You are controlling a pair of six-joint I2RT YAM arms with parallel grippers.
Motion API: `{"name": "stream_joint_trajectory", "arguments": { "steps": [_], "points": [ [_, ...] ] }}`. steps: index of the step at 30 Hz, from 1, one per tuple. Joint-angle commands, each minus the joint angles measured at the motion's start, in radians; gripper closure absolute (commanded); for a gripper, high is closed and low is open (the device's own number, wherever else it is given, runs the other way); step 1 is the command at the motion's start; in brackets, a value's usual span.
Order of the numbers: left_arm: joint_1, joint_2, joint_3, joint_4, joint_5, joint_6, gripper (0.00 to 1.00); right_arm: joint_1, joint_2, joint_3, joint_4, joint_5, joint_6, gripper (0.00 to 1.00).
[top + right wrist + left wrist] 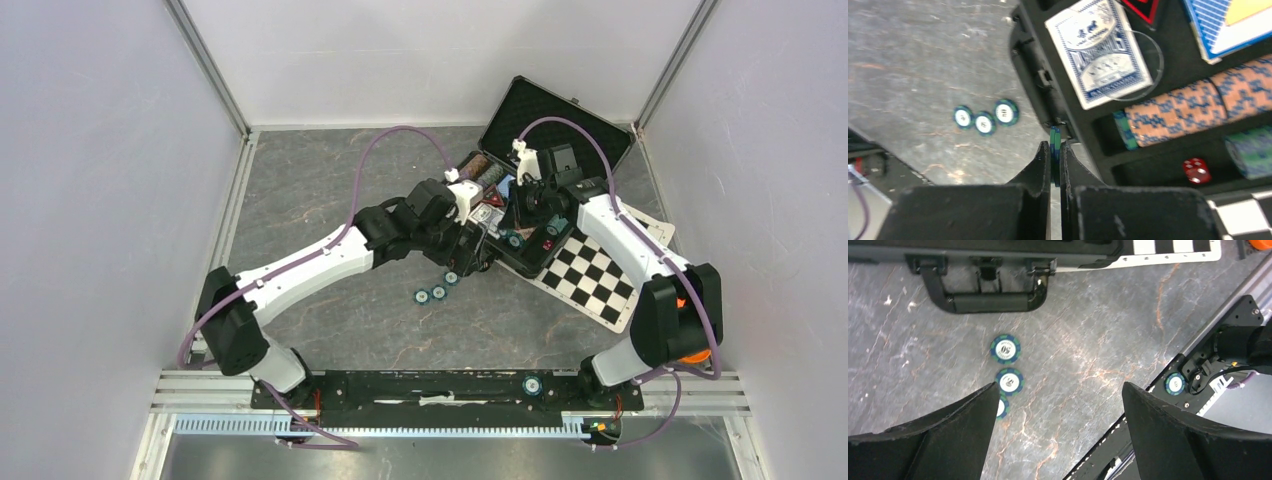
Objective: Pack up texas hold em set
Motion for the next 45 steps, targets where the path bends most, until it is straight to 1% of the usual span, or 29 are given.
{"name": "stream_joint_trajectory", "arguments": {
  "steps": [1,5,11,22,28,29,31,36,38,45],
  "points": [
    [0.037,-0.051,-0.039,-0.032,-0.092,-0.101,0.04,0.011,0.006,0.042,-0.06,0.157,-0.145,1.0],
    [0.085,-0.05,-0.068,-0.097,-0.139,-0.126,0.04,0.038,0.016,0.039,-0.053,0.238,-0.183,1.0],
    [0.148,-0.035,-0.088,-0.153,-0.147,-0.12,0.05,0.077,0.057,0.023,-0.02,0.309,-0.238,1.0],
    [0.168,-0.02,-0.127,-0.175,-0.13,-0.115,0.05,0.143,0.111,-0.018,0.035,0.443,-0.279,1.0],
    [0.171,-0.025,-0.135,-0.18,-0.123,-0.11,0.06,0.16,0.125,-0.05,0.045,0.472,-0.294,1.0],
    [0.171,-0.027,-0.137,-0.18,-0.123,-0.113,0.06,0.162,0.122,-0.06,0.049,0.479,-0.294,0.98],
    [0.171,-0.027,-0.14,-0.178,-0.121,-0.114,0.06,0.165,0.116,-0.078,0.058,0.487,-0.292,0.91],
    [0.173,-0.023,-0.137,-0.177,-0.107,-0.113,0.07,0.168,0.12,-0.059,0.046,0.496,-0.291,0.77],
    [0.173,-0.024,-0.137,-0.177,-0.106,-0.111,0.07,0.169,0.116,-0.051,0.037,0.503,-0.289,0.75],
    [0.174,-0.015,-0.133,-0.177,-0.101,-0.11,0.08,0.171,0.098,-0.023,0.003,0.513,-0.285,0.75]
  ]
}}
